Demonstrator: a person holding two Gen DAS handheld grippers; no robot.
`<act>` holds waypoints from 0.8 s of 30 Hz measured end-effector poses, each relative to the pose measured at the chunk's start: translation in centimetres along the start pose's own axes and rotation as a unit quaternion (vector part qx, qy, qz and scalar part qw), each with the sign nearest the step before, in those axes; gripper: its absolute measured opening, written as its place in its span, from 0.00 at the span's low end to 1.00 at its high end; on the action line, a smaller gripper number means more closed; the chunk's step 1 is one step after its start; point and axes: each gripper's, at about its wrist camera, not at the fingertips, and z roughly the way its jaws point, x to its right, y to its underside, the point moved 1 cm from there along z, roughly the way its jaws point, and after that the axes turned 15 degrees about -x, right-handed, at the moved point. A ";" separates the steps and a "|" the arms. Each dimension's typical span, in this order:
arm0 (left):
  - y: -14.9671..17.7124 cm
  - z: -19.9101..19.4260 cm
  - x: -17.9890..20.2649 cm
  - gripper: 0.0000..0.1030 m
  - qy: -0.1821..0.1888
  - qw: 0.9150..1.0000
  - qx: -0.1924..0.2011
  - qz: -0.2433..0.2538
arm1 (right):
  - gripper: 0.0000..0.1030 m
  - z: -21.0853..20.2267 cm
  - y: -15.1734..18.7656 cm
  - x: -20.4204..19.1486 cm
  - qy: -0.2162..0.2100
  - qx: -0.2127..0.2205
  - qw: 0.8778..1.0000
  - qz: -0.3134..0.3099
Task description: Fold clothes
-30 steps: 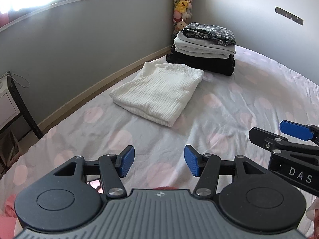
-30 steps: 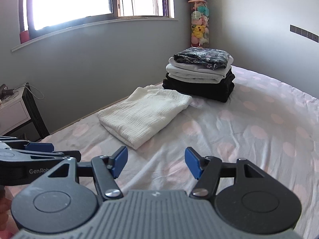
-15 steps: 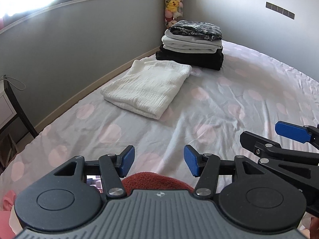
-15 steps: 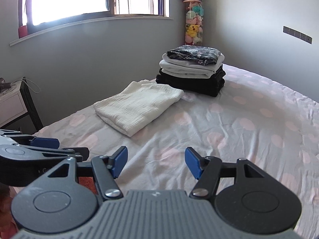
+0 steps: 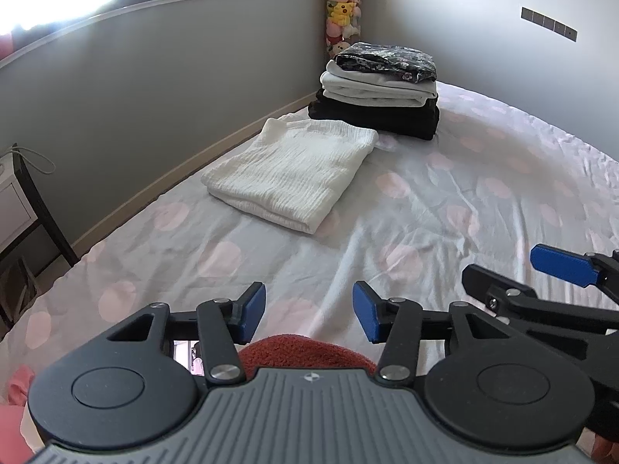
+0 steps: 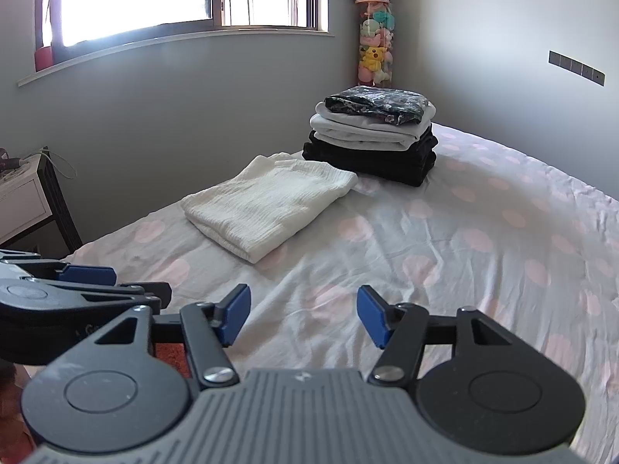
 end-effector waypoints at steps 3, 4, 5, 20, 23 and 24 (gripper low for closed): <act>0.0 -0.2 0.0 0.54 0.005 1.000 0.004 0.000 | 0.61 0.0 0.1 0.0 -0.001 0.003 1.000 0.003; 0.0 -0.2 0.1 0.54 0.006 1.000 0.004 0.001 | 0.61 -0.1 0.2 0.1 -0.002 0.006 1.000 0.007; 0.0 -0.2 0.1 0.54 0.005 1.000 0.005 0.002 | 0.61 -0.1 0.1 0.2 -0.002 0.006 1.000 0.008; -0.1 -0.6 0.4 0.54 0.005 1.000 0.006 0.000 | 0.61 -0.5 0.0 0.2 0.003 0.005 1.000 0.008; -0.1 -0.7 0.5 0.54 0.004 1.000 0.006 0.001 | 0.61 -0.6 0.0 0.3 0.002 0.005 1.000 0.008; -0.1 -0.7 0.5 0.54 0.004 1.000 0.006 0.001 | 0.61 -0.6 0.0 0.3 0.002 0.005 1.000 0.009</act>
